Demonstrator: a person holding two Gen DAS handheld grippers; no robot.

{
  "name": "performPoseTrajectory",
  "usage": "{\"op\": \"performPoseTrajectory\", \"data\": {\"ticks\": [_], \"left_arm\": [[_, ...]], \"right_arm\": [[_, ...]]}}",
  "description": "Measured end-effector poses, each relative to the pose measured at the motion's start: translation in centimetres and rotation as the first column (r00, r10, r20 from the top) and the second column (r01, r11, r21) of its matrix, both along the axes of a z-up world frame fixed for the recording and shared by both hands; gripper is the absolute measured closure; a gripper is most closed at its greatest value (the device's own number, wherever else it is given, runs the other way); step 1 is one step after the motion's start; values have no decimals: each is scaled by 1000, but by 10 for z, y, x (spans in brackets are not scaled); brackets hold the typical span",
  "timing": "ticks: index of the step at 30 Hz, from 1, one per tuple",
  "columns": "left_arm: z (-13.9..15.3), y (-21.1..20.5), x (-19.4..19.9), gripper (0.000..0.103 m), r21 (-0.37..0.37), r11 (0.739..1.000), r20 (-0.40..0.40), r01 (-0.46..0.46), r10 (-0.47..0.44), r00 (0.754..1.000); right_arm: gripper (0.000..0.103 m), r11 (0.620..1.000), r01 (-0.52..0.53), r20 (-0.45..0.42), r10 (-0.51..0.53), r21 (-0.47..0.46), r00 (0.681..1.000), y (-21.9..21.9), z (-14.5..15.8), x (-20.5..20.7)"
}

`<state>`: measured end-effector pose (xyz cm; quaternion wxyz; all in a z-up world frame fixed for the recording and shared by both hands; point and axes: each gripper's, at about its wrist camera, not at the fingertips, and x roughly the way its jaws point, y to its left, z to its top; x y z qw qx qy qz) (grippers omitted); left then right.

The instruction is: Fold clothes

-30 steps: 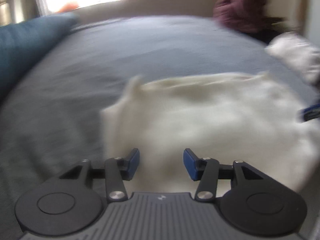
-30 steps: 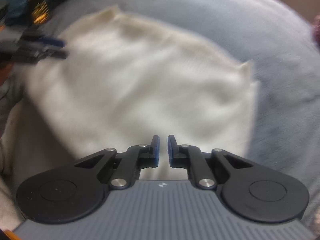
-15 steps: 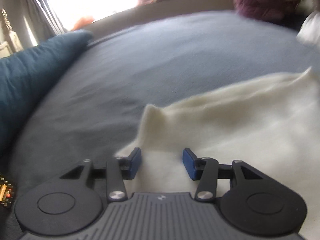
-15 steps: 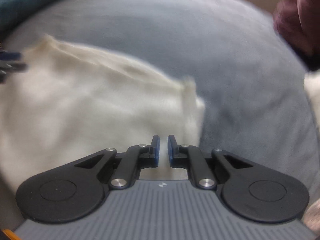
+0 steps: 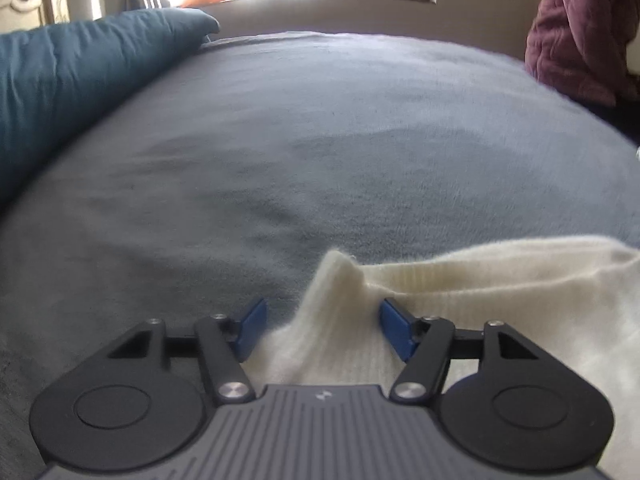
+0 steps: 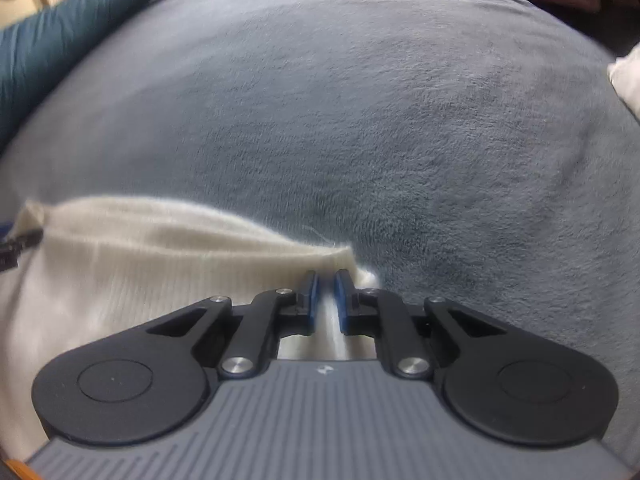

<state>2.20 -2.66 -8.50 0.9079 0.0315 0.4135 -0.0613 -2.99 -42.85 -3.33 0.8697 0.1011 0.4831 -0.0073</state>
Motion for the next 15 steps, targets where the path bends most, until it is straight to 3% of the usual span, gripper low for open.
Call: {"op": "performPoseTrajectory", "data": {"ticks": [4,7,10,12,15], "left_arm": [[33,6,-13,43,-43,998,97,52,-48,994],[34,-9,-9,42,-24,992,121,121,-118,986],[4,-28,7,42,61,993,16,106,-107,994],[-6,-24,7,42,39,996,-2,81,-81,997],[16,-9,-10,44,18,997,28,77,-77,997]], "right_arm": [[94,1000,-1,39,-1,30,999,-7,29,-7],[94,998,-16,57,12,67,998,-3,32,-7],[94,999,-19,-13,20,43,1000,7,9,5],[94,999,-21,-7,22,27,1000,10,4,7],[93,999,-9,-6,10,33,1000,11,15,5]]}}
